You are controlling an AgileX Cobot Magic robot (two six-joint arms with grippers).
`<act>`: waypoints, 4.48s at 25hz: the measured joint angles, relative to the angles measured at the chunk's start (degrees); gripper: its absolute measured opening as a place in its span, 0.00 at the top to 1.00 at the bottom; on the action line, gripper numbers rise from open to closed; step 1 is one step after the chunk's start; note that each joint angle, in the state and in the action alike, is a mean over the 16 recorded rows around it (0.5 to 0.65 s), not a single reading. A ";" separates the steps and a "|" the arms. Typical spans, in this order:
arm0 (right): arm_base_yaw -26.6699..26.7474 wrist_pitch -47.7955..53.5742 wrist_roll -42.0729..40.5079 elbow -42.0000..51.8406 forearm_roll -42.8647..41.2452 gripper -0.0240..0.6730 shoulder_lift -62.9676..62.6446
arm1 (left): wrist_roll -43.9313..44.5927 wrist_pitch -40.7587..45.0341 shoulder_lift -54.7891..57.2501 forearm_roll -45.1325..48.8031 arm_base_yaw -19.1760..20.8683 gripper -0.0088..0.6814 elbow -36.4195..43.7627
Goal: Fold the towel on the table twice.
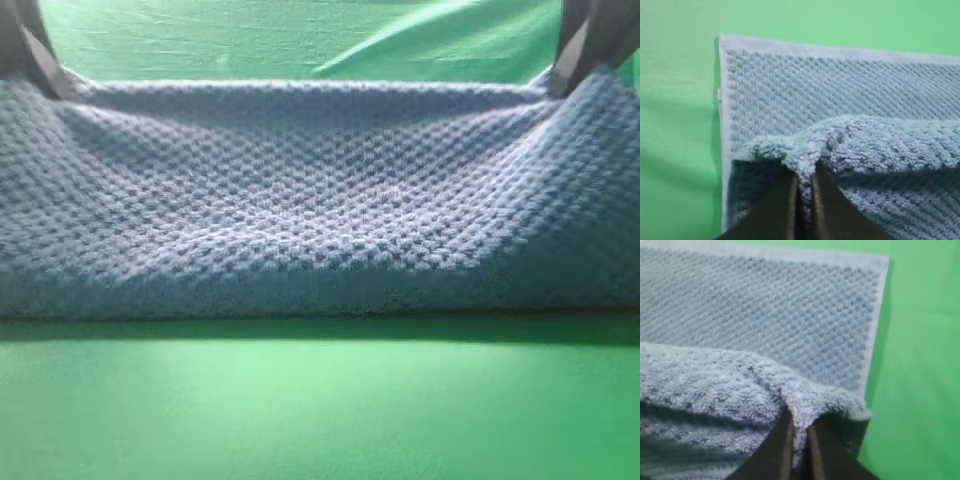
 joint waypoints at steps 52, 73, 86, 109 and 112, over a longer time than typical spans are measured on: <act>-0.26 19.12 -2.11 -30.80 -4.38 0.93 -4.24 | 5.16 30.54 -5.71 12.14 0.16 0.93 -36.95; -0.26 10.39 -11.33 -0.37 5.66 0.97 -43.74 | 10.27 29.63 -60.62 6.92 0.16 0.99 -1.77; -0.26 6.10 -12.35 16.64 7.80 0.97 -69.00 | 5.74 27.51 -75.49 7.21 0.16 0.99 9.41; -0.26 -0.24 -7.67 32.38 7.76 0.97 -81.38 | -0.83 4.44 -75.68 9.34 0.16 0.99 27.46; -0.26 -8.25 -7.28 37.52 7.78 0.97 -81.39 | -0.94 -1.97 -75.68 9.31 0.16 0.99 31.34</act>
